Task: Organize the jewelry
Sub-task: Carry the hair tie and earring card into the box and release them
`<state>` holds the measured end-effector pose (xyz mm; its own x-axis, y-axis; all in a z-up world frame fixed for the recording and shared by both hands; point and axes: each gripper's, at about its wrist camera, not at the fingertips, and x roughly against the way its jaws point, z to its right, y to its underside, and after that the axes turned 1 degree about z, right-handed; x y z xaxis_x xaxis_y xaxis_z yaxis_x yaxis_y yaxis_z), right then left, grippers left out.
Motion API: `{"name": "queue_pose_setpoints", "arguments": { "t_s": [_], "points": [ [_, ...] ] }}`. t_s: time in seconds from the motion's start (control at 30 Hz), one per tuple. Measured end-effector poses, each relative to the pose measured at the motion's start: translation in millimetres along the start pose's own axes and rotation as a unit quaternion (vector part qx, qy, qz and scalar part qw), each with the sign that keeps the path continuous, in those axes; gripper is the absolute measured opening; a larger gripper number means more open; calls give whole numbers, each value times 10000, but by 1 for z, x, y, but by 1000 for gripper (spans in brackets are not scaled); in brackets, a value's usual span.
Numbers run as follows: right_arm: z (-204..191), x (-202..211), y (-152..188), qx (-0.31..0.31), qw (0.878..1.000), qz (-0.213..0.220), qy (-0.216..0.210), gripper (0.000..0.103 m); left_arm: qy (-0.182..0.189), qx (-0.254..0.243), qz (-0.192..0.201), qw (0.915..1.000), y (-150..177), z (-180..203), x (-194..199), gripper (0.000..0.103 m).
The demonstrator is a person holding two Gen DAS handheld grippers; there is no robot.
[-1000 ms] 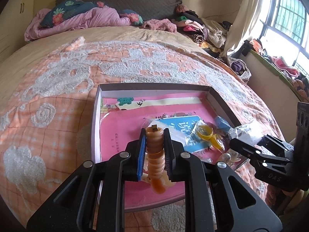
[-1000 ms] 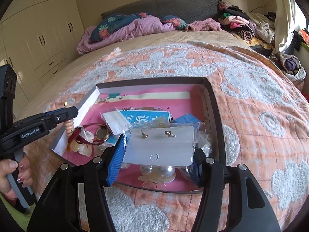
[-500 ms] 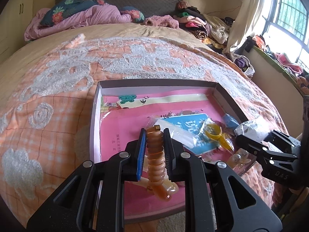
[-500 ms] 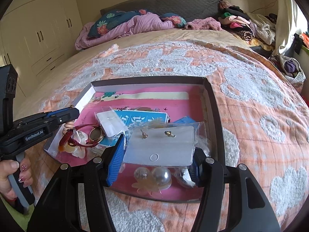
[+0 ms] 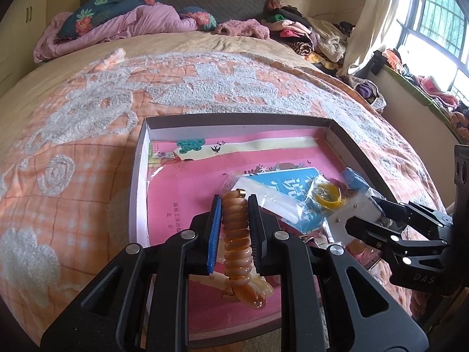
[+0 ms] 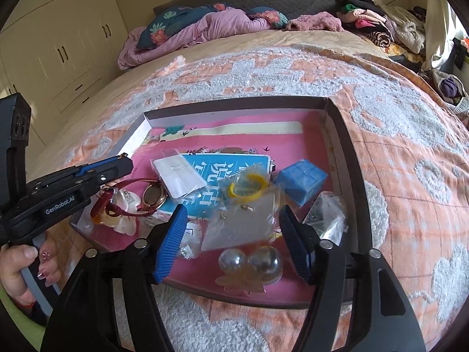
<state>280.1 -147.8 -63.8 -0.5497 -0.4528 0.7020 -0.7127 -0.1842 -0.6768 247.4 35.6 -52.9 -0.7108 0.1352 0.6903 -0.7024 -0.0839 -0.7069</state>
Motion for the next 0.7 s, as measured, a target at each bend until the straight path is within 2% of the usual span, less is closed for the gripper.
{"name": "queue_pose_setpoints", "arguments": {
  "t_s": [0.1,0.23,0.3,0.33,0.5,0.6,0.7],
  "points": [
    [-1,9,1,-30,10000,81,15,74,-2,4,-5,10000,0,0,0,11],
    [1,21,3,-78,9998,176,88,79,-12,-6,-2,10000,0,0,0,12],
    [3,27,4,-150,9996,232,108,83,-22,1,17,10000,0,0,1,20],
    [5,31,4,-193,9994,276,114,85,-31,8,29,10000,0,0,1,28],
    [8,45,4,-284,9986,424,144,90,-74,21,97,9999,-2,0,8,32],
    [6,50,6,-277,9985,458,140,92,-101,34,129,9999,-2,-1,12,39],
    [4,56,7,-272,9983,503,139,93,-93,72,194,9997,-4,-1,21,51]
  ]
}}
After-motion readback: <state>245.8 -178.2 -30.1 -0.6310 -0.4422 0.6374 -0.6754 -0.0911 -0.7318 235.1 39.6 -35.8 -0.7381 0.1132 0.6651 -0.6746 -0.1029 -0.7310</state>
